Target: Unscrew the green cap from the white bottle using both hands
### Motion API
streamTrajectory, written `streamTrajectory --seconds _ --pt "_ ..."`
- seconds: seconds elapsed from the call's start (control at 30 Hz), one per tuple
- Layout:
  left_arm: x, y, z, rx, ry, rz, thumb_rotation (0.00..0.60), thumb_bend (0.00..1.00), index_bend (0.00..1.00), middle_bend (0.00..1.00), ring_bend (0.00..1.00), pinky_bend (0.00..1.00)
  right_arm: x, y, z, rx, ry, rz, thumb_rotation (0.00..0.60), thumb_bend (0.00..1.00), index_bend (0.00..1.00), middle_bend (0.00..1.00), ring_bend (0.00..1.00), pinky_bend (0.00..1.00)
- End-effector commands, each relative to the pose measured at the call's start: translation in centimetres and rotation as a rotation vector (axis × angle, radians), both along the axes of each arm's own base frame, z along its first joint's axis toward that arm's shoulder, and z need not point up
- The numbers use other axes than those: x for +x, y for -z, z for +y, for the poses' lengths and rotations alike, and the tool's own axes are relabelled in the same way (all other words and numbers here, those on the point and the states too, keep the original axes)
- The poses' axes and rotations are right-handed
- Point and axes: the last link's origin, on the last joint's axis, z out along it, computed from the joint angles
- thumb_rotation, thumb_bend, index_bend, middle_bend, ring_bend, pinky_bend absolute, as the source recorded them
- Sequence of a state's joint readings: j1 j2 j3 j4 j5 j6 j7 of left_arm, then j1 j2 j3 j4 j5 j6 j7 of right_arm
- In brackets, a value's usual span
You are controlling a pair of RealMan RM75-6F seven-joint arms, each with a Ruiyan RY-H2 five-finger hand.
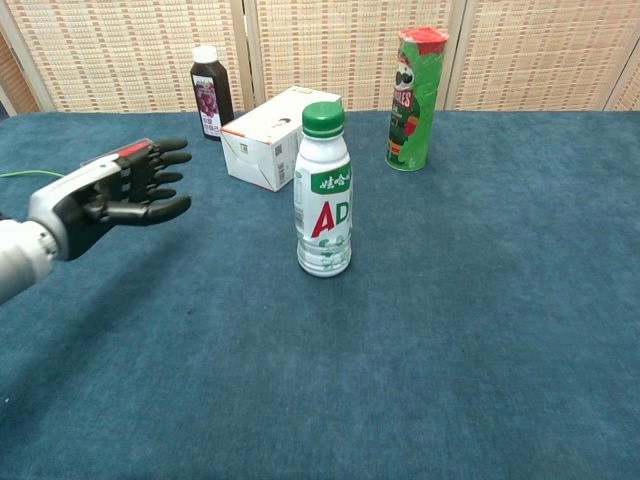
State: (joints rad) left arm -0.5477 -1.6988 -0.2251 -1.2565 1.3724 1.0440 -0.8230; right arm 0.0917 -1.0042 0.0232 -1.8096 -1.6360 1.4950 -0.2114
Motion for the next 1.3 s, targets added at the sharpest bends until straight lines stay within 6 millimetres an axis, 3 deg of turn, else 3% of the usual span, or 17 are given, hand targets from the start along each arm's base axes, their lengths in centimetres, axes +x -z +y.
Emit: streamTrajectory --seconds 0.03,0.23,0.53,0.83,1.3 --pt "0.8 0.6 0.7 -0.008 -0.001 -0.048 0.6 0.33 0.0 0.0 0.0 0.04 -0.2 -0.2 0.1 -0.005 0.008 0.002 0.594 0.31 0.0 0.0 0.0 0.0" --pt "2.1 2.1 1.8 -0.075 0.001 -0.102 0.6 0.32 0.0 0.0 0.0 0.04 -1.0 -0.3 0.0 0.009 0.04 -0.011 0.592 0.31 0.0 0.0 0.0 0.0" --pt "5.2 3.4 1.2 -0.134 0.131 -0.155 0.6 0.3 0.0 0.0 0.0 0.03 -2.3 -0.9 -0.3 -0.004 0.081 -0.015 0.594 0.31 0.0 0.0 0.0 0.0" --pt "6.0 4.8 1.9 -0.139 0.148 -0.134 0.6 0.3 0.0 0.0 0.0 0.03 -3.0 -1.4 -0.5 -0.045 0.092 0.004 0.594 0.31 0.0 0.0 0.0 0.0" --pt "8.9 6.8 1.9 -0.179 0.203 -0.136 0.6 0.3 0.0 0.0 0.0 0.03 -3.6 -2.3 -0.3 -0.051 0.099 -0.012 0.594 0.31 0.0 0.0 0.0 0.0"
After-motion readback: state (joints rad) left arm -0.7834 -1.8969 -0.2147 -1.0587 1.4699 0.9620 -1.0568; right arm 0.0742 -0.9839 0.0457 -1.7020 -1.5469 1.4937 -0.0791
